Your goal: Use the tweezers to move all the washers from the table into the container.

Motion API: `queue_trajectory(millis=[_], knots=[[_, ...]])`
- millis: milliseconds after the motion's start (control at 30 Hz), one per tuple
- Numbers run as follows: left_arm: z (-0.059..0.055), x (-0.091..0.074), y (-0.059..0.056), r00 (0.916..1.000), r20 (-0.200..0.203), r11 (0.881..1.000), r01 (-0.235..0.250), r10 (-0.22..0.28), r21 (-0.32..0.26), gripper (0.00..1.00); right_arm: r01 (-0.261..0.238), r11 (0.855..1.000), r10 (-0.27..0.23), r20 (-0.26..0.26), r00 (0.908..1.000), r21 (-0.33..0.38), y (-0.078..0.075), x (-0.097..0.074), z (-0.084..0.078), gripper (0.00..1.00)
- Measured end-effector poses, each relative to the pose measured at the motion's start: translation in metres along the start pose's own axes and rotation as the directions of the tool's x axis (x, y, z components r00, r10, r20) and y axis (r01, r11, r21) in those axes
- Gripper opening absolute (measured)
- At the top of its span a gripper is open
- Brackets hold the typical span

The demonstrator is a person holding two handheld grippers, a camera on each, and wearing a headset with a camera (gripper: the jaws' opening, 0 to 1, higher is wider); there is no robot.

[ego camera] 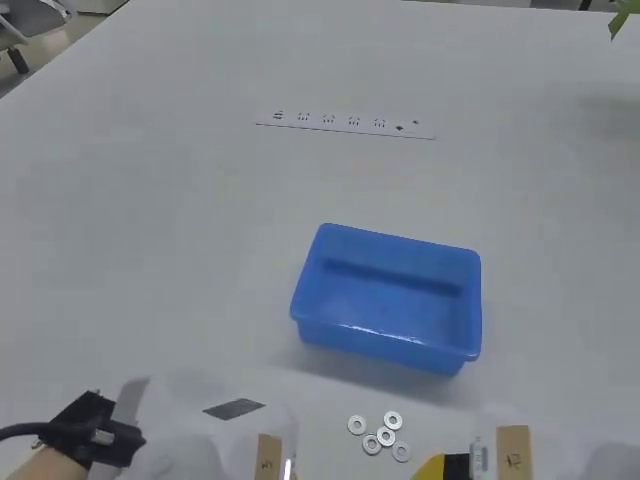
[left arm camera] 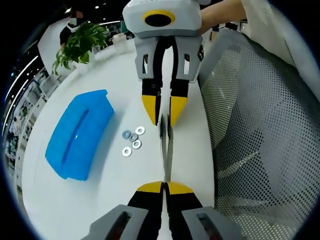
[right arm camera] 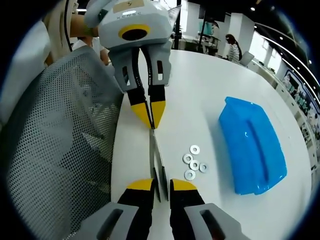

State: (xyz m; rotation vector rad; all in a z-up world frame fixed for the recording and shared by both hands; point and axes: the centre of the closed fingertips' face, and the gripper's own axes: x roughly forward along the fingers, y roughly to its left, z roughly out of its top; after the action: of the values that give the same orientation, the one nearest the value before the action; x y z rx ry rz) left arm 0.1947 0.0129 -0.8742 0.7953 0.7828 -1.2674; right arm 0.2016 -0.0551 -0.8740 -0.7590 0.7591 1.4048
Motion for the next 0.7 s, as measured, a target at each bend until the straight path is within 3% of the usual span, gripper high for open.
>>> queue_trajectory(millis=[233,500,700], knots=[[0.015,-0.021,-0.001,0.9995,0.033,1.0,0.005,-0.005,0.003,0.0,-0.007,1.0,0.007,0.008,0.9999,-0.003,0.002,-0.001,0.003,0.08],[0.044,-0.044,-0.003,0.9963,0.085,0.999,-0.012,0.01,0.032,0.0,-0.012,1.0,0.012,0.034,0.9993,-0.002,0.006,-0.005,0.009,0.08],[0.062,-0.052,-0.004,0.9934,0.115,0.999,-0.008,0.003,0.042,0.0,-0.015,1.0,0.015,0.053,0.9985,-0.007,0.008,-0.008,0.012,0.07]])
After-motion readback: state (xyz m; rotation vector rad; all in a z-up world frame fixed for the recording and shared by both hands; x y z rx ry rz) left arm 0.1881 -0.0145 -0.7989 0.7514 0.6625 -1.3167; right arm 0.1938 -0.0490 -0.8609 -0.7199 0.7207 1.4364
